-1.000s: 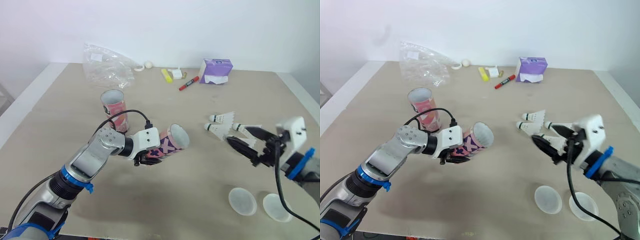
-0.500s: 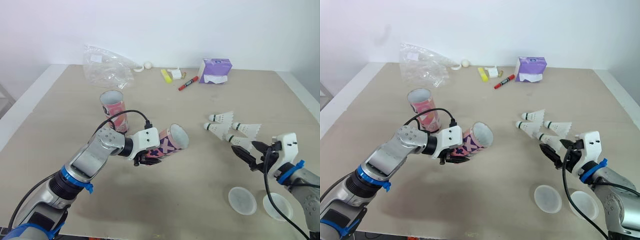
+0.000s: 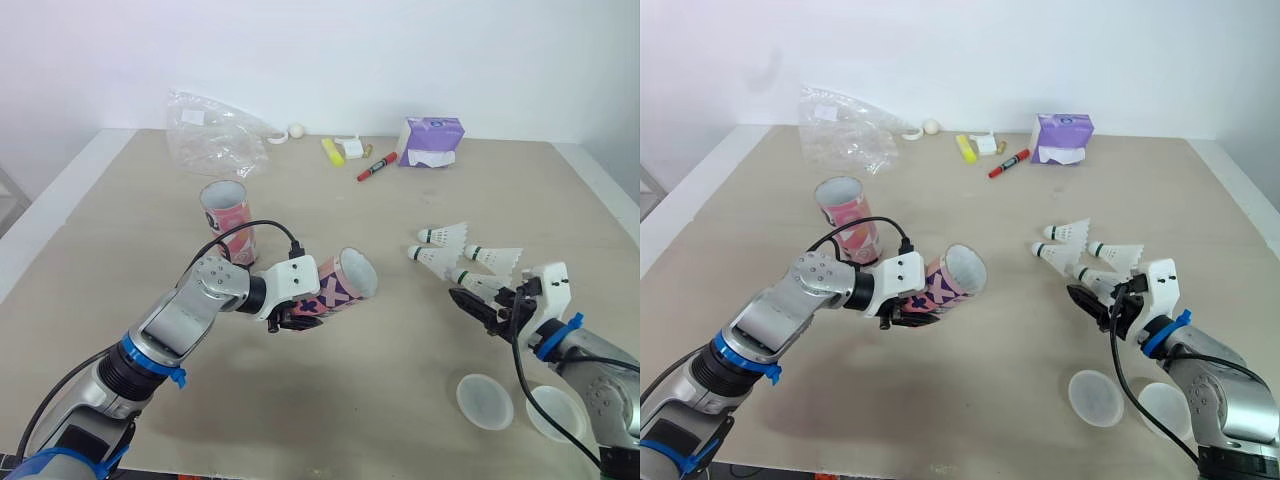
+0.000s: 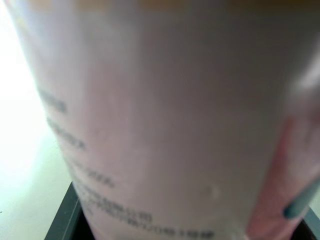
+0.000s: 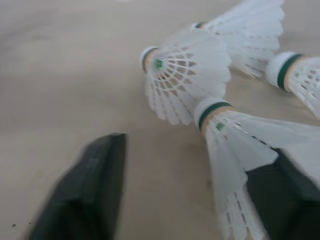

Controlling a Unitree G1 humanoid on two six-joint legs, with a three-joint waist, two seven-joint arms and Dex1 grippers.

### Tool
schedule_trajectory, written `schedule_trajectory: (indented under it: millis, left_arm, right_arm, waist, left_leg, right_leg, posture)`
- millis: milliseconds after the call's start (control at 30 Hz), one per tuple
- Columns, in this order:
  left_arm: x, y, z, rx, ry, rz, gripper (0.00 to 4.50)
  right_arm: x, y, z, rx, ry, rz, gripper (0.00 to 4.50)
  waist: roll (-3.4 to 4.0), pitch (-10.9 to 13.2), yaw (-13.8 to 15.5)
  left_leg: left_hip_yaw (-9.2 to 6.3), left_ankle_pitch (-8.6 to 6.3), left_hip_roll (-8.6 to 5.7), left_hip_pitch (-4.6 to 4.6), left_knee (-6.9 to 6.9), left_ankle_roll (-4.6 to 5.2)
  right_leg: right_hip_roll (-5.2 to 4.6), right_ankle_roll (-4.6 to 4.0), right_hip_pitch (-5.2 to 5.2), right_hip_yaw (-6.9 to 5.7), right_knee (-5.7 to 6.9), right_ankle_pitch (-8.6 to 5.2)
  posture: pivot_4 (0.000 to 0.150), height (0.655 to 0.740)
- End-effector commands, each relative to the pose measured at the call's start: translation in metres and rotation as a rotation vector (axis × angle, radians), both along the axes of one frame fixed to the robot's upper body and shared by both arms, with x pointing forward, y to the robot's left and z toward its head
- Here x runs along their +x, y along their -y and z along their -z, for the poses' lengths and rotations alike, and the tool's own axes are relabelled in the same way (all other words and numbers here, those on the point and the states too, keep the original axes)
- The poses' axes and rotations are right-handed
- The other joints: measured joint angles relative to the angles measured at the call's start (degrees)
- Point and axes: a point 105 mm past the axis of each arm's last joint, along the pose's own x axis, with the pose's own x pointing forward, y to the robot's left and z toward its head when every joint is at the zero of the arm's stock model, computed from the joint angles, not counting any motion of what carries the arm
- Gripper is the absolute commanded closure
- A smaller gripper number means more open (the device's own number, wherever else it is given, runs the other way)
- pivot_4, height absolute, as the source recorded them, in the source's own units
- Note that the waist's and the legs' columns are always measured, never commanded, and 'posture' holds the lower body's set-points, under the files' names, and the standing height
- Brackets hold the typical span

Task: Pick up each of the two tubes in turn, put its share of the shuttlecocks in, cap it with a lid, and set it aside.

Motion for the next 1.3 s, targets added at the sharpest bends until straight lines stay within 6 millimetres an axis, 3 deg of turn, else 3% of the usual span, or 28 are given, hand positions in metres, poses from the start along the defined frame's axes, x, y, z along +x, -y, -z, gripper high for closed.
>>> schedule_trajectory:
  millis: [33,133,433,533,633,733,800,867,967,1033,1300]
  left_arm:
    - [-0.012,0.004,0.017,0.024,-0.076,0.026,2.13]
    - [-0.011,0.004,0.017,0.021,-0.077,0.023,2.13]
    - [-0.012,0.003,0.017,0.019,-0.083,0.022,2.13]
    - [-0.012,0.002,0.017,0.021,-0.084,0.023,2.13]
    - [-0.011,0.002,0.017,0.024,-0.083,0.026,2.13]
    - [-0.01,0.001,0.018,0.027,-0.084,0.029,2.13]
    - [-0.01,0.001,0.018,0.027,-0.086,0.031,2.13]
    - [-0.009,0.002,0.018,0.026,-0.087,0.033,2.13]
    - [-0.008,0.003,0.017,0.025,-0.084,0.036,2.13]
    - [-0.008,0.003,0.017,0.025,-0.082,0.037,2.13]
    - [-0.008,0.004,0.017,0.017,-0.08,0.028,2.13]
  right_arm:
    - [0.004,0.006,-0.009,0.012,0.033,0.035,2.92]
    - [0.005,0.01,-0.007,0.01,0.027,0.054,4.41]
    - [-0.01,0.011,-0.022,-0.068,0.061,0.028,4.41]
    - [-0.026,0.011,-0.044,-0.264,0.073,-0.081,4.41]
    - [-0.029,0.008,-0.086,-0.508,0.151,-0.182,4.41]
    - [-0.028,-0.017,-0.132,-0.671,0.277,-0.308,4.41]
    - [-0.032,-0.055,-0.151,-0.745,0.383,-0.464,4.41]
    - [-0.048,-0.109,-0.148,-0.823,0.485,-0.699,4.41]
    - [-0.068,-0.147,-0.136,-0.816,0.54,-0.878,4.41]
    - [-0.072,-0.154,-0.132,-0.818,0.553,-0.92,4.41]
    - [-0.06,-0.152,-0.123,-0.911,0.559,-0.934,4.41]
  waist:
    - [0.0,0.0,0.0]
    - [0.0,0.0,0.01]
    - [0.01,-0.01,0.06]
    - [0.11,-0.01,0.06]
    - [0.15,0.01,-0.09]
    - [0.13,0.03,-0.26]
    - [0.07,0.06,-0.21]
    - [0.05,0.05,-0.2]
    - [-0.09,0.06,0.24]
    - [-0.16,0.07,0.29]
    - [-0.23,0.1,0.16]
  left_leg:
    - [0.0,0.0,0.0,0.0,0.0,0.0]
    - [-0.01,0.0,0.0,0.0,0.0,0.0]
    - [-0.01,0.0,0.0,0.0,0.0,0.0]
    - [0.0,-0.02,-0.05,-0.03,0.0,0.03]
    - [0.05,-0.03,-0.1,-0.02,0.0,0.05]
    - [0.16,0.01,-0.05,0.12,0.01,0.07]
    - [0.08,0.04,0.03,0.14,0.01,0.06]
    - [0.01,0.05,0.14,0.15,0.0,0.04]
    - [-0.25,0.06,0.17,0.03,-0.03,0.0]
    - [-0.41,0.05,0.08,-0.19,0.03,-0.06]
    - [-0.32,0.0,-0.21,-0.32,0.15,0.02]
  right_leg:
    - [0.0,0.0,0.0,0.0,0.0,0.0]
    - [0.0,0.0,0.0,-0.01,0.0,0.0]
    - [-0.01,0.0,0.0,-0.01,0.0,0.0]
    - [-0.08,0.03,-0.01,-0.02,0.0,-0.02]
    - [0.01,0.07,0.01,-0.01,-0.01,0.0]
    - [0.14,0.12,0.04,0.02,-0.01,0.04]
    - [0.22,0.08,0.08,0.02,-0.01,0.04]
    - [0.26,0.01,0.1,0.01,-0.01,0.03]
    - [0.24,-0.08,0.05,-0.19,-0.01,-0.05]
    - [0.13,-0.09,0.0,-0.2,-0.04,-0.07]
    - [-0.4,0.02,-0.07,-0.4,-0.1,-0.06]
  posture:
    - [0.15,0.74]
    - [0.15,0.74]
    - [0.15,0.74]
    - [0.15,0.74]
    - [0.15,0.74]
    - [0.15,0.74]
    - [0.15,0.74]
    - [0.15,0.74]
    - [0.15,0.74]
    - [0.15,0.74]
    - [0.15,0.74]
